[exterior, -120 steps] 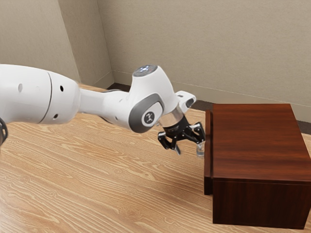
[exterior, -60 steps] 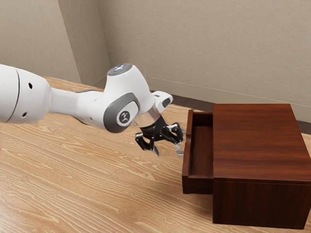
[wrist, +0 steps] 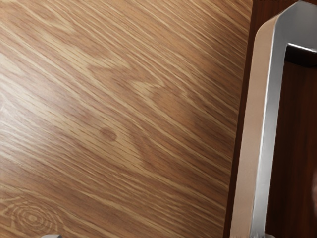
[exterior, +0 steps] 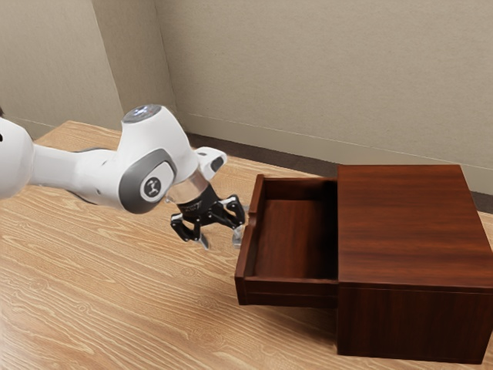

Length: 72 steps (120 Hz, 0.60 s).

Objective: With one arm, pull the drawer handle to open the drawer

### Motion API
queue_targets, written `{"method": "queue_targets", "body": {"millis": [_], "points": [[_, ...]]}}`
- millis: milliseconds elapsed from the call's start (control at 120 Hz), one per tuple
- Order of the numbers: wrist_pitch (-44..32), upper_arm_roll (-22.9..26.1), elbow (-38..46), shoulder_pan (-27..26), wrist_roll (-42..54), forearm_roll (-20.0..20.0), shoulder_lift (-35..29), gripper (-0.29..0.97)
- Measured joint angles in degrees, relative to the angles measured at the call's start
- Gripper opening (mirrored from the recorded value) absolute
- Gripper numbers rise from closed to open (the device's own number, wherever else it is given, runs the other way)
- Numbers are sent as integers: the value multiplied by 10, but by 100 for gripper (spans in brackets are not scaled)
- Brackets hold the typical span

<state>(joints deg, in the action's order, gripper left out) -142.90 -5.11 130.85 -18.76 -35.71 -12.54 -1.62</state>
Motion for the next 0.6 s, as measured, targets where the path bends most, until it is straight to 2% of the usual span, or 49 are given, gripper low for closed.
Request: {"method": "queue_targets", "body": {"millis": [208,350,417,492,600], "points": [[0,-28,31,-10,10,-3,-40,48],[13,-40,17,-31,26,-2,-124,50],[63,-43,-82,-3,27,10,-135,54],[176,-43,-252,69,28,41,-58,58],[299,-41,-348,129,61,88,2,62]]}}
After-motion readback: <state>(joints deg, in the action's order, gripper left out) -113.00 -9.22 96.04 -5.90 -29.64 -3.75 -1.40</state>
